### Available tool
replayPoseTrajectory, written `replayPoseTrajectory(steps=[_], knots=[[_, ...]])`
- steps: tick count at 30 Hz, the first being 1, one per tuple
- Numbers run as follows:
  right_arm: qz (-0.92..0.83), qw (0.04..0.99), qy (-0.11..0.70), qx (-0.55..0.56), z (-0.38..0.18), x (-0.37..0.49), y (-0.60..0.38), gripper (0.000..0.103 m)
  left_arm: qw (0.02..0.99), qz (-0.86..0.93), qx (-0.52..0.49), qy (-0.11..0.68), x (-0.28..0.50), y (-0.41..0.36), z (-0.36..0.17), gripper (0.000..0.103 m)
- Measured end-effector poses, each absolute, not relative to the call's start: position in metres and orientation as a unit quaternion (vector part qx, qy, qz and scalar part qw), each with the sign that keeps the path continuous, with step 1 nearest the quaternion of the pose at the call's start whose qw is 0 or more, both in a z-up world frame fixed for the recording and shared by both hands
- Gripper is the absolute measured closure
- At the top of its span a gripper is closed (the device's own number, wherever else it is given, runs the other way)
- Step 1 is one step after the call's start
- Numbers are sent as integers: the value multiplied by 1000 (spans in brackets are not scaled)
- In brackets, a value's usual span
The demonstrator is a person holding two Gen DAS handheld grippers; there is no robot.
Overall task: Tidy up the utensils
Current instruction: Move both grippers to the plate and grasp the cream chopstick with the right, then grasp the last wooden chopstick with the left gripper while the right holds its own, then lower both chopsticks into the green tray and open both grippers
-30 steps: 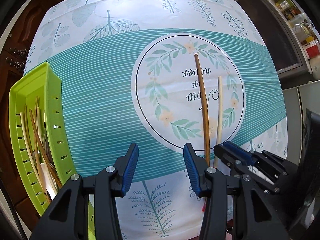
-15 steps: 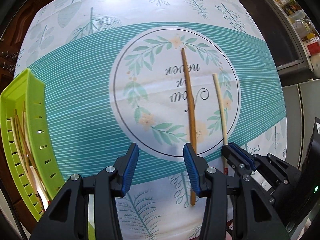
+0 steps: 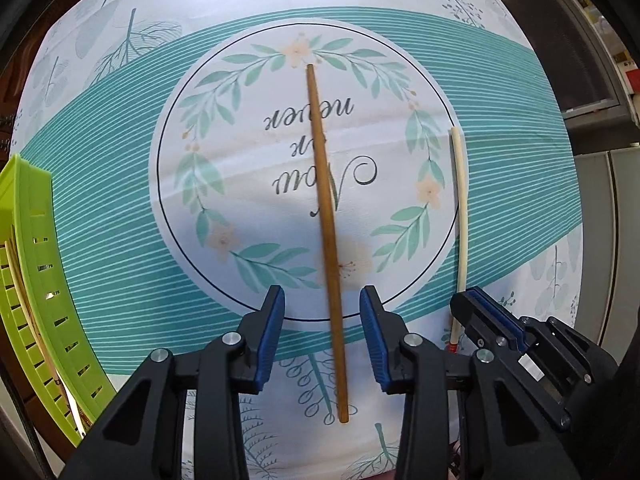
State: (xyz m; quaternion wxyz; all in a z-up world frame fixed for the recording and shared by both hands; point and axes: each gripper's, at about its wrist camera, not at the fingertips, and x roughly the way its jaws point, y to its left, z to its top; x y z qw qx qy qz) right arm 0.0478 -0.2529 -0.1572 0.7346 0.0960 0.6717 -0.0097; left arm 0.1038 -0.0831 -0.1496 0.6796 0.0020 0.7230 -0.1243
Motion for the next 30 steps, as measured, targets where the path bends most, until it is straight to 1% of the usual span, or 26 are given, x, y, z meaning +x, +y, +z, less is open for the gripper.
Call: replayPoseTrajectory(steps=[2,4,9,10,11,12,20,26,30], knots=[[-8,735,670,98,-156,48,-253,97,677,-113,11,727,104,-89,-152,78],[-6,736,669,101,-154,49,-252,97,672,-102,18,733,104,-94,-156,83],[-2,738,667,107,-145,44,-256,97,676,-95,31,730,104,-104,-151,85],[-1,737,667,109,-145,44,-256,97,677,-90,41,729,104,-109,-151,93],[0,737,667,111,-144,43,-257,97,679,-88,45,727,105,-118,-151,97],[1,736,667,113,-144,44,-256,97,679,-89,41,728,105,-119,-150,98],[20,731,667,140,-134,43,-254,97,679,-101,-5,728,105,-99,-138,99],[47,724,669,160,-123,45,-236,98,693,-103,-45,712,105,-64,-101,99],[75,723,666,165,-109,47,-214,98,705,-90,-72,700,98,-26,-71,99]])
